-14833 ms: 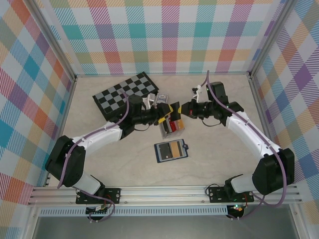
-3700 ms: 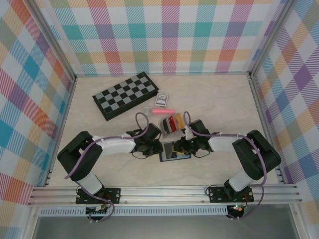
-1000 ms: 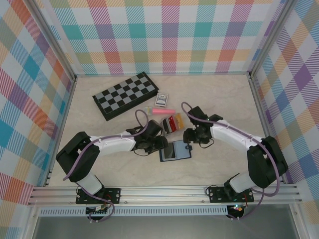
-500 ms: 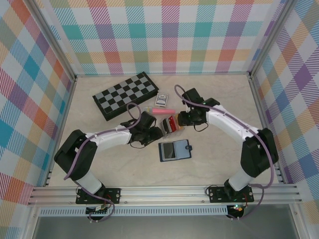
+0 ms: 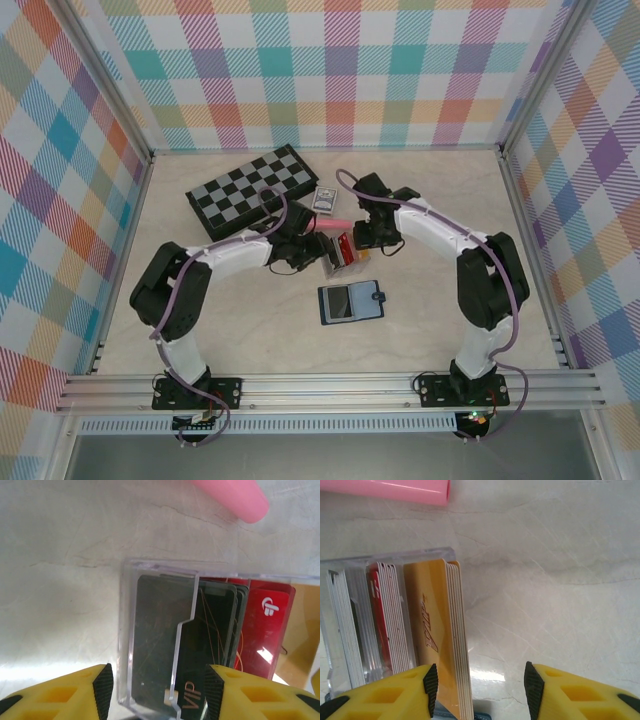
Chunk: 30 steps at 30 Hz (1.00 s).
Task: Put the credit cards into the card holder
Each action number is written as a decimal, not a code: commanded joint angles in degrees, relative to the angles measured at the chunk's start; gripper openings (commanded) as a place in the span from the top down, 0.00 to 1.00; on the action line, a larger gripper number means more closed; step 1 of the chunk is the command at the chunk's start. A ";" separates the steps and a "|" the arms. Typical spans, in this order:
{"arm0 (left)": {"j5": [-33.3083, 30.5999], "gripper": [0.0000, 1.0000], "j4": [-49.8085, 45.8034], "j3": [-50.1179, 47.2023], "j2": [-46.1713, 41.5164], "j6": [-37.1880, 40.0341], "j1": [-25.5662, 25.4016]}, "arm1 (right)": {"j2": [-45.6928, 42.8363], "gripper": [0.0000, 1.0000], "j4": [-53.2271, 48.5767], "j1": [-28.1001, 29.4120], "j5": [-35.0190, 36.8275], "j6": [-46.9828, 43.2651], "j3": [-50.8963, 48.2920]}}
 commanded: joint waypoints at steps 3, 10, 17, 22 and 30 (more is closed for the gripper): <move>2.18 0.50 0.08 2.76 4.11 1.00 0.51 | 2.34 0.49 -1.04 -0.52 -2.31 -0.99 2.60; 0.40 0.67 -1.96 0.84 4.23 1.48 0.58 | 4.33 0.49 -1.72 -0.59 -1.36 -2.70 3.79; 0.64 0.70 -2.69 1.38 4.38 3.15 0.53 | 7.65 0.50 -2.63 -0.59 0.17 -3.99 5.40; 0.31 0.72 -2.68 1.30 4.38 3.62 0.51 | 6.34 0.50 -3.65 -0.59 3.28 -5.07 5.98; 0.67 0.73 -2.68 0.64 4.45 3.44 0.51 | 4.30 0.52 -4.29 -0.59 1.95 -6.11 6.24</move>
